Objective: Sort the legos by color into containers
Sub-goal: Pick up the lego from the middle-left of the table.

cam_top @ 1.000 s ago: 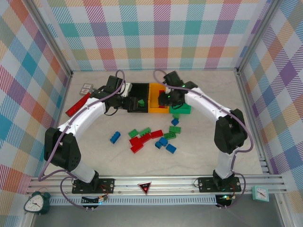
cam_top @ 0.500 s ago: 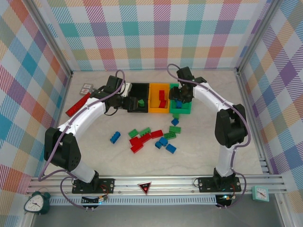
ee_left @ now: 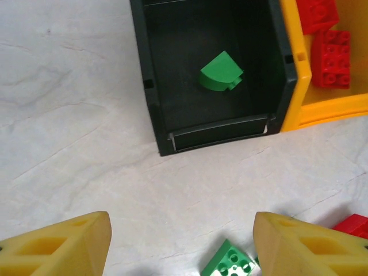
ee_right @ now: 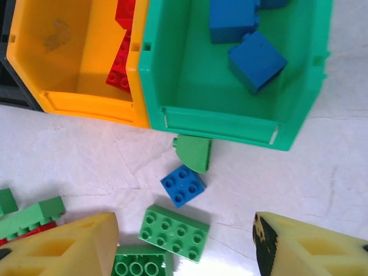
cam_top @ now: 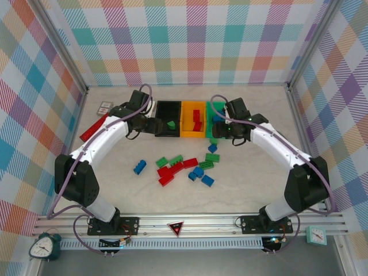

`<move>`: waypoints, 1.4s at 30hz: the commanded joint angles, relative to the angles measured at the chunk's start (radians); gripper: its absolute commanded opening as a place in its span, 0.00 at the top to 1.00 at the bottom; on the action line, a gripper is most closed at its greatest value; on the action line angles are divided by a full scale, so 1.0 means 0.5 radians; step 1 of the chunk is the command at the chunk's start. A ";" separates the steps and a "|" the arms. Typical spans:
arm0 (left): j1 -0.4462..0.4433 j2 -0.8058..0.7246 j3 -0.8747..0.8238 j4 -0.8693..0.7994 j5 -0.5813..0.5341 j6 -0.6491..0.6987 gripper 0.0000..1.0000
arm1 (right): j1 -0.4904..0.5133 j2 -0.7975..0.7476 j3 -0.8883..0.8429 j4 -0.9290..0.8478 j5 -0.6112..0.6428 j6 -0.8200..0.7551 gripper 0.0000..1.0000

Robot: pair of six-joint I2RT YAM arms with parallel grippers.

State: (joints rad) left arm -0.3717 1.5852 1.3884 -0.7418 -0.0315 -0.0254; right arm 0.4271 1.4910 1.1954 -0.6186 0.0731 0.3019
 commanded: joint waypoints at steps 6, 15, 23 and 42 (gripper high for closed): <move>0.004 -0.174 -0.174 -0.345 -0.010 -0.149 0.34 | -0.084 -0.096 -0.395 0.168 0.142 -0.003 0.36; 0.009 -0.335 -0.707 -0.396 -0.159 -0.342 0.36 | -0.178 -0.435 -0.775 0.505 0.102 -0.024 0.35; 0.013 -0.217 -0.837 -0.240 -0.067 -0.380 0.46 | -0.204 -0.751 -1.163 0.716 0.190 0.050 0.36; 0.062 0.084 -0.780 -0.106 0.050 -0.422 0.76 | -0.229 -1.256 -1.419 0.636 0.128 0.173 0.35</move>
State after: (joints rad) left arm -0.3489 1.6409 0.9886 -0.8055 -0.0620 -0.2245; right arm 0.3195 0.8982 0.5034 -0.2966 0.1616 0.3622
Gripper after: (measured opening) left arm 0.255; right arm 0.649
